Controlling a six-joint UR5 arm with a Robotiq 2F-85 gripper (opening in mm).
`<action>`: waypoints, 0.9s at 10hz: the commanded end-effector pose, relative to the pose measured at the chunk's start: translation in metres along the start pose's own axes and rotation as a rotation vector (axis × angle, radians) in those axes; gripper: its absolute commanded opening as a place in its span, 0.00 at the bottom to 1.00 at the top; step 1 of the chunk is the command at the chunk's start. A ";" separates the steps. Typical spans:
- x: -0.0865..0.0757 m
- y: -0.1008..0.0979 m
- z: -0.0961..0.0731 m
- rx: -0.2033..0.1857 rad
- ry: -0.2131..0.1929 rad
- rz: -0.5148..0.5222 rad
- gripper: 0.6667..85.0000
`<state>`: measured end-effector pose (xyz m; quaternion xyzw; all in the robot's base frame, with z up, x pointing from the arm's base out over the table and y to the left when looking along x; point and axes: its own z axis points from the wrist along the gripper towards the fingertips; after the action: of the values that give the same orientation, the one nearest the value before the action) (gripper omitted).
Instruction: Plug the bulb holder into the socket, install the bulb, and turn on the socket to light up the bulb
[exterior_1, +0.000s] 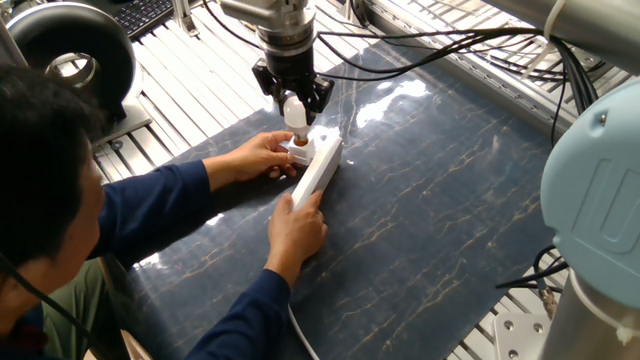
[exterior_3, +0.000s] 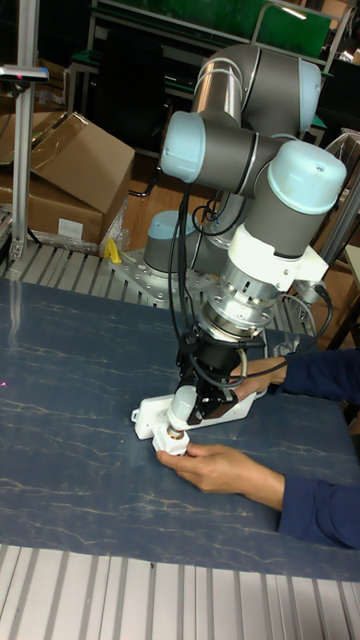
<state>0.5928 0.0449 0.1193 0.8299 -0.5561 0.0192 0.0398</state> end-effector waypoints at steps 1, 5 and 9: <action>-0.005 -0.003 0.002 0.008 -0.008 0.003 0.01; -0.006 -0.002 0.008 0.011 -0.010 0.005 0.01; -0.006 -0.001 0.012 0.011 -0.012 -0.003 0.01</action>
<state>0.5915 0.0479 0.1092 0.8309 -0.5547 0.0209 0.0377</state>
